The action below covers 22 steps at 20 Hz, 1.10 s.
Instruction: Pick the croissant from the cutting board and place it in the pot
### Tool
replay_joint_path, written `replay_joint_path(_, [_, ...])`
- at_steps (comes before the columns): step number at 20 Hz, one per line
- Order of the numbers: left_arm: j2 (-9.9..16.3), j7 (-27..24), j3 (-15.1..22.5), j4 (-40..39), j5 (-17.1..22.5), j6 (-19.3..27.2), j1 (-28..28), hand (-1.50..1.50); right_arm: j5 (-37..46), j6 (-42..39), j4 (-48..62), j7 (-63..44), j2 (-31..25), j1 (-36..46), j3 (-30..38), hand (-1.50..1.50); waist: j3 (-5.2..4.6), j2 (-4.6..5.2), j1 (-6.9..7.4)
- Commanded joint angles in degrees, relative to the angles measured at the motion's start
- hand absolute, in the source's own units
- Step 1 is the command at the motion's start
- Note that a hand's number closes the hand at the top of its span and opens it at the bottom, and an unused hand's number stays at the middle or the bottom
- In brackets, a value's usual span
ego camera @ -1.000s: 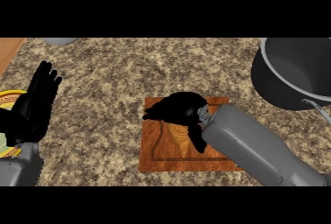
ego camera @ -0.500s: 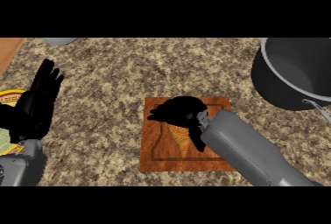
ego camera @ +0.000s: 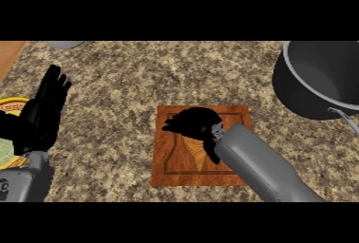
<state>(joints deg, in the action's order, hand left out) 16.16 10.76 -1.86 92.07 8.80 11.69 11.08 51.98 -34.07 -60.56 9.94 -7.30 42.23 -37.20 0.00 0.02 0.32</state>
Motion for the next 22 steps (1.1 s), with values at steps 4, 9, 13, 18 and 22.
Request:
replay_joint_path(4, [-0.9,0.2,-0.4,-0.4,-1.1,-0.3,-0.2,0.0,6.9,6.9,5.7,11.0,-0.4,-1.5,-4.1,1.5,0.01,0.11,0.25])
replay_joint_path(9, [-1.1,0.3,-2.1,0.2,-0.1,-2.0,-0.1,0.0,9.7,7.4,8.7,13.8,2.6,1.0,-1.0,1.5,0.0,0.05,0.12])
replay_joint_path(13, [0.0,0.6,-3.3,0.3,-0.8,-3.0,0.6,0.0,11.8,7.2,6.6,16.4,-0.6,-1.6,-0.2,1.5,0.0,-0.03,-0.22])
replay_joint_path(18, [0.2,2.4,-4.1,1.5,-0.4,-2.8,0.0,0.0,9.7,8.0,5.5,3.5,4.9,-5.1,7.6,1.5,0.0,-0.37,-0.98])
replay_joint_path(22, [0.2,2.6,-4.2,1.6,-0.9,-2.1,-1.4,0.0,3.6,12.6,1.7,-12.9,7.2,-11.3,17.8,1.5,0.05,-1.36,-3.55])
